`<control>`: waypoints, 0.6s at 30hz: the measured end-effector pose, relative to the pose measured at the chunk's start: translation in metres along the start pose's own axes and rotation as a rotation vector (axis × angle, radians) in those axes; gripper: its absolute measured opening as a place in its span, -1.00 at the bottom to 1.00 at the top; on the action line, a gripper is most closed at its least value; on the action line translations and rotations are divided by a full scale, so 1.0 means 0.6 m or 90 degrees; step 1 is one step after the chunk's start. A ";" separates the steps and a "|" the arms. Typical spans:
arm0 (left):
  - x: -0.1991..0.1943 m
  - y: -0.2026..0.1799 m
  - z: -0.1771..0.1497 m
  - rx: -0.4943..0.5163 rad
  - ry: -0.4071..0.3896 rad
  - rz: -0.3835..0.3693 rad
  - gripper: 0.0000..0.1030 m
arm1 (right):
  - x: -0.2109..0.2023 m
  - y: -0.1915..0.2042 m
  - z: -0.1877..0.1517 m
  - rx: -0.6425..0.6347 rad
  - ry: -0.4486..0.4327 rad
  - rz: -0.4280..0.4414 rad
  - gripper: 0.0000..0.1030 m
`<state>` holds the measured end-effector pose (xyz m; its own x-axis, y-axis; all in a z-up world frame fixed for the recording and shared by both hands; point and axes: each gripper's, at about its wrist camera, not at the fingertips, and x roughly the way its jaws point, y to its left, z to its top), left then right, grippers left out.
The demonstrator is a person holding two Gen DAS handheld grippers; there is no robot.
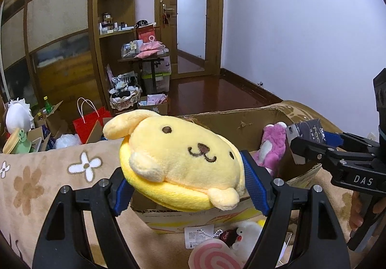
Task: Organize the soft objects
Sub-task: 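Lower the yellow dog into the box with the left gripper while the right releases the tissue pack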
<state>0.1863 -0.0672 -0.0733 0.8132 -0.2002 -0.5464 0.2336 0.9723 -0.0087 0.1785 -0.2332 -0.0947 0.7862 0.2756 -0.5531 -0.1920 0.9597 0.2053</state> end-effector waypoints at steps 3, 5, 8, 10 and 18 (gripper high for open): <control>0.001 -0.001 -0.003 0.007 0.003 0.004 0.53 | 0.000 0.000 0.000 0.001 0.000 0.000 0.35; 0.003 -0.001 -0.004 0.007 0.007 0.003 0.53 | 0.000 -0.001 0.000 0.002 -0.002 -0.001 0.35; 0.006 -0.005 -0.004 0.005 0.013 -0.001 0.53 | -0.002 -0.001 0.001 0.005 -0.006 0.005 0.35; 0.009 -0.008 -0.004 0.008 0.015 -0.002 0.53 | -0.003 -0.002 0.002 0.011 -0.010 0.015 0.35; 0.019 -0.015 -0.009 0.018 0.034 -0.003 0.63 | 0.008 -0.001 0.001 0.019 0.004 0.043 0.37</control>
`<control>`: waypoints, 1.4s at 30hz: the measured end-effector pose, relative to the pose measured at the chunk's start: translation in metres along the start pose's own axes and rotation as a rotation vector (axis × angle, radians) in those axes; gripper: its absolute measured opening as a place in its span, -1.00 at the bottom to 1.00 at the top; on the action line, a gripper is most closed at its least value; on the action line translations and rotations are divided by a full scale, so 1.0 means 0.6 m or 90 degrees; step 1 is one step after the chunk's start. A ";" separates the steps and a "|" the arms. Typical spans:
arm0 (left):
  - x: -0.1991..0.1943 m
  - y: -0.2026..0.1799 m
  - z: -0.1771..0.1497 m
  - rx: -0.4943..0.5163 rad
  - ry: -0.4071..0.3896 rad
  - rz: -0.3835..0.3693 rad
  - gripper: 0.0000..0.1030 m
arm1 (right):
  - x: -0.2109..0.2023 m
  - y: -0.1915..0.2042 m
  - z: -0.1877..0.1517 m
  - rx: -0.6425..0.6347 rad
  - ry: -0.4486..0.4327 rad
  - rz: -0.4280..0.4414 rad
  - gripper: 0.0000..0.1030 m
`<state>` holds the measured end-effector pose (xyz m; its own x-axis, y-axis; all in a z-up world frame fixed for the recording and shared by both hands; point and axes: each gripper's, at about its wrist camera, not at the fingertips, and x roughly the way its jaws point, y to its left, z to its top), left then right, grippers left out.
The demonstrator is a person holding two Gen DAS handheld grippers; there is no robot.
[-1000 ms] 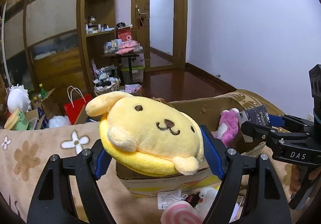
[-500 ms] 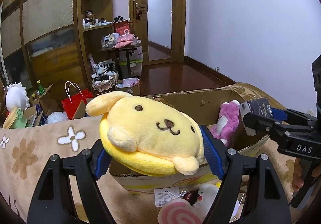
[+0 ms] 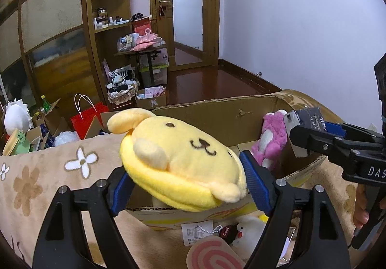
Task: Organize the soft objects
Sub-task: 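Lower the yellow dog into the box with the left gripper while the right releases the tissue pack, then withdraw both open grippers from the box back over the rug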
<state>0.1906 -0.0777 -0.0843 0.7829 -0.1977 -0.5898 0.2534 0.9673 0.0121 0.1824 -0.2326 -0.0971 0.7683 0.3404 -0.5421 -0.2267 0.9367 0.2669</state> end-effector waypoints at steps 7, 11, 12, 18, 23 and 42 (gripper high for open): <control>-0.004 0.006 -0.001 -0.008 -0.004 0.010 0.77 | -0.003 0.002 0.001 0.009 -0.005 0.000 0.56; -0.010 0.010 -0.004 -0.011 -0.001 0.018 0.80 | -0.009 -0.003 0.003 0.022 -0.009 -0.002 0.57; -0.012 0.010 -0.006 -0.008 0.000 0.024 0.81 | -0.012 -0.004 0.003 0.023 -0.010 -0.002 0.58; -0.029 0.011 -0.012 -0.015 0.010 0.024 0.82 | -0.026 -0.006 0.000 0.030 -0.004 -0.014 0.59; -0.054 0.019 -0.017 -0.029 0.018 0.029 0.86 | -0.046 0.004 -0.004 0.025 -0.004 -0.029 0.98; -0.198 0.038 -0.045 -0.064 0.036 0.058 0.95 | -0.160 0.057 -0.036 -0.016 -0.015 -0.058 1.00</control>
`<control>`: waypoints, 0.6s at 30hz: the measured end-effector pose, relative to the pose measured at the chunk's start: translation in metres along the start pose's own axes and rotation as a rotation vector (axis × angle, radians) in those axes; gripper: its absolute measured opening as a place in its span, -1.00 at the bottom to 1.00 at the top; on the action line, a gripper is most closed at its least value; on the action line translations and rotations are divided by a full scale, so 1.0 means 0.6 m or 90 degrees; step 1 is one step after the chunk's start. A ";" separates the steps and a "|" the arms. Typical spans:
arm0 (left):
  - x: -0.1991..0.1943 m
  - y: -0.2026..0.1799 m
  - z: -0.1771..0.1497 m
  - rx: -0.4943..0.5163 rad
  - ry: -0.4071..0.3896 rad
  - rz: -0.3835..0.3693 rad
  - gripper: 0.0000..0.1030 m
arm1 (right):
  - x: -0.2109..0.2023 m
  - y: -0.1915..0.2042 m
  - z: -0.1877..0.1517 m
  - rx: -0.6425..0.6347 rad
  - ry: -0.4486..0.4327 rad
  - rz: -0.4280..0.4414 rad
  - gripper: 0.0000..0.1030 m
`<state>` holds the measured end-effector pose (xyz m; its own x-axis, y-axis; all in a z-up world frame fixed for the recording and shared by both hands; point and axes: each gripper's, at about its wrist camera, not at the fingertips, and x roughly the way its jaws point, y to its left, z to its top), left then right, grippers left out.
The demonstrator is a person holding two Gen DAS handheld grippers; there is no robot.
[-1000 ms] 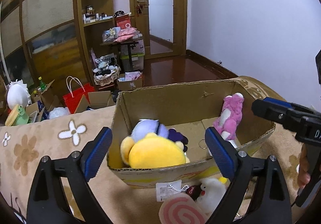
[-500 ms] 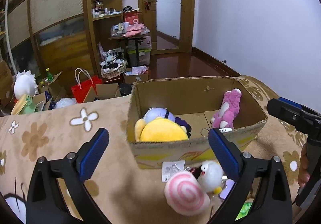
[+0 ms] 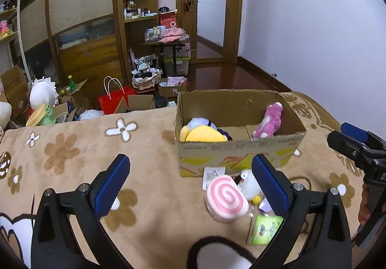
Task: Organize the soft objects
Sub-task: 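Withdraw both open grippers from the box back over the rug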
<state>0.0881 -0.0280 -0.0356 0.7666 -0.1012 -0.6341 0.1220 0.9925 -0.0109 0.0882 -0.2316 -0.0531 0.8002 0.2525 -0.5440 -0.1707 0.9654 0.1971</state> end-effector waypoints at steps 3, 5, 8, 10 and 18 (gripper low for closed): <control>-0.012 -0.007 -0.007 0.009 0.015 0.002 0.95 | -0.016 0.003 -0.008 0.005 0.008 -0.003 1.00; -0.018 -0.012 -0.012 0.015 0.025 0.002 0.95 | -0.024 0.007 -0.016 0.007 0.015 -0.005 1.00; -0.021 -0.016 -0.019 0.015 0.041 -0.005 0.95 | -0.031 0.012 -0.024 0.006 0.024 -0.008 1.00; -0.020 -0.017 -0.024 0.015 0.050 -0.006 0.95 | -0.032 0.018 -0.030 0.006 0.033 -0.011 1.00; 0.007 -0.014 -0.034 0.007 0.099 -0.033 0.94 | -0.014 0.022 -0.062 0.016 0.095 -0.026 1.00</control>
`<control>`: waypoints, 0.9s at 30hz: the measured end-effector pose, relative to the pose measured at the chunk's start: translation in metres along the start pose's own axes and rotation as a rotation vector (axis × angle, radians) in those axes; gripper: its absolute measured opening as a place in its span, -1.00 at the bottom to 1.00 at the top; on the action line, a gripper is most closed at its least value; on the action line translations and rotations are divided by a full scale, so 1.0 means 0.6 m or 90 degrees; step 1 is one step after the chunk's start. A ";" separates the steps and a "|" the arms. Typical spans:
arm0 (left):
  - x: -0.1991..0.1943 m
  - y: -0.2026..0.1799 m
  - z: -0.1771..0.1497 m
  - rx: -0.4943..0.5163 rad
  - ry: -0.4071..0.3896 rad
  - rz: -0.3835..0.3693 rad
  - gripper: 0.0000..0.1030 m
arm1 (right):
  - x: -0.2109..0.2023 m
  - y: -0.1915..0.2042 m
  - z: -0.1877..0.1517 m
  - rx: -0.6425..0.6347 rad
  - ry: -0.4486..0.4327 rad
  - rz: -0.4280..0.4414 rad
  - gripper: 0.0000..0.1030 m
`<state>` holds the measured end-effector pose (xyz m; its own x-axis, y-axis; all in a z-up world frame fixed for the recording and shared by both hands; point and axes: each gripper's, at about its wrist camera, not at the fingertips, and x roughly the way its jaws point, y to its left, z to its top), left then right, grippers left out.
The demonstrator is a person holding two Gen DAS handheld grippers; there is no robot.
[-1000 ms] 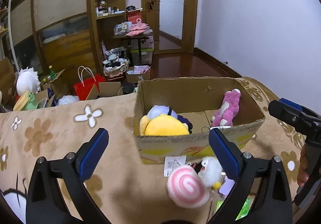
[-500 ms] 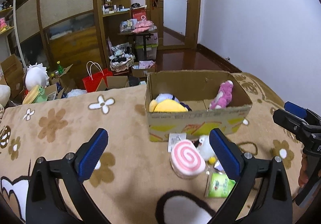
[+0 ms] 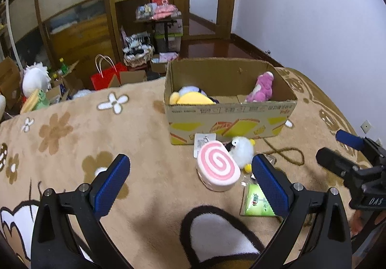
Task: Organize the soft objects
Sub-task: 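Withdraw both open grippers from the box back over the rug, then grasp the pink swirl cushion with the left gripper while the right grasps the green tissue pack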
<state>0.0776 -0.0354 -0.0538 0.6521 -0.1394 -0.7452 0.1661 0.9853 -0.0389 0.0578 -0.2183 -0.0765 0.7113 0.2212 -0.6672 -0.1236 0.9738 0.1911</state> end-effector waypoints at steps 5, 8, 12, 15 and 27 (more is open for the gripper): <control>0.035 0.000 -0.003 -0.007 0.044 -0.022 0.94 | 0.025 0.008 -0.011 -0.005 0.036 0.003 1.00; 0.053 -0.002 -0.004 -0.007 0.064 -0.027 0.94 | 0.044 0.014 -0.017 -0.010 0.060 0.006 1.00; 0.083 -0.002 -0.004 -0.011 0.095 -0.024 0.94 | 0.071 0.019 -0.028 -0.018 0.089 0.008 1.00; 0.100 0.003 -0.003 -0.017 0.111 -0.019 0.94 | 0.091 0.024 -0.037 -0.027 0.114 0.007 1.00; 0.165 -0.004 -0.003 -0.007 0.163 -0.055 0.94 | 0.162 0.039 -0.060 -0.042 0.193 0.029 1.00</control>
<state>0.1402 -0.0514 -0.1288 0.4276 -0.1950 -0.8827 0.2044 0.9720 -0.1157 0.0992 -0.1719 -0.1630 0.4666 0.2612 -0.8450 -0.2020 0.9616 0.1857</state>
